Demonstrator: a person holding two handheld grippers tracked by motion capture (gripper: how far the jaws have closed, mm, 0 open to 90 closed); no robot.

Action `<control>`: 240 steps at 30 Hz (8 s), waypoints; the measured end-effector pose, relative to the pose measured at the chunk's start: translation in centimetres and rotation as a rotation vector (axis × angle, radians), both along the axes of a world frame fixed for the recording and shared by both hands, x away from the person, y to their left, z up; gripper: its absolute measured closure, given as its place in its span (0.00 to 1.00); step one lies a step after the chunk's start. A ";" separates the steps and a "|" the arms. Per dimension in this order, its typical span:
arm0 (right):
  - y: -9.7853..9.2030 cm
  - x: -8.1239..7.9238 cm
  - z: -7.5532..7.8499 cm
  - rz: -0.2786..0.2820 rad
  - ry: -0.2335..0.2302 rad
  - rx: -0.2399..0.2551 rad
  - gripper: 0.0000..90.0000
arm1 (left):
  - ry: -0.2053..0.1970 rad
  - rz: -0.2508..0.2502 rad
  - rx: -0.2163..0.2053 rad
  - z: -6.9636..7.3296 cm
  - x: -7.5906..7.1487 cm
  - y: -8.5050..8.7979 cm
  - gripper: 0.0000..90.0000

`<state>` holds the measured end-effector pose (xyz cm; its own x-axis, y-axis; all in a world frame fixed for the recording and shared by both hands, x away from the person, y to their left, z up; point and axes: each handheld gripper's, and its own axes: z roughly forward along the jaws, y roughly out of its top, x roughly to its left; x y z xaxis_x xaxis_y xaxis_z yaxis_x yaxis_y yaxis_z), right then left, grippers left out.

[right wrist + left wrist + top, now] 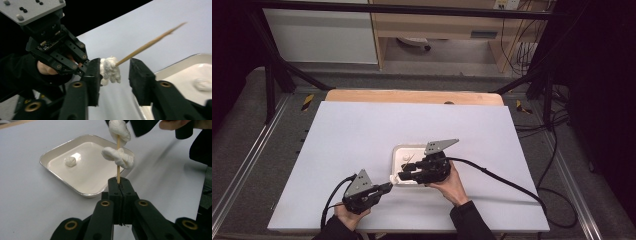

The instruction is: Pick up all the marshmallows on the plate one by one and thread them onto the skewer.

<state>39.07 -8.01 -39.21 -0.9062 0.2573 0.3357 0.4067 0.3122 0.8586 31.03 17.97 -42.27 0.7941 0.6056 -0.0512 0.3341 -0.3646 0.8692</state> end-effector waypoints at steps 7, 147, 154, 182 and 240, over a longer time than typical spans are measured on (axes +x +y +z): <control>-1.4 0.4 0.4 -0.123 -0.107 -0.075 0.32 | 0.043 0.024 -0.027 -0.3 0.4 0.8 0.99; -4.0 1.9 5.3 -0.226 -0.060 0.019 0.86 | 0.051 0.014 -0.038 -0.5 0.3 1.3 0.98; -3.6 2.0 5.7 -0.212 -0.039 0.060 0.86 | 0.049 0.010 -0.038 -0.5 0.2 1.2 0.98; -2.0 2.6 4.3 -0.163 0.034 0.077 0.87 | 0.045 0.009 -0.038 -0.5 0.2 1.3 0.98; -1.0 1.4 2.4 -0.052 0.089 0.128 0.93 | 0.001 0.010 -0.029 -0.3 -0.4 0.8 0.99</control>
<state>40.44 -8.98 -36.82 -0.8580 0.2528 0.4471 0.4957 0.1796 0.8497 30.63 18.75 -42.62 0.7882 0.6114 -0.0697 0.3382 -0.3358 0.8791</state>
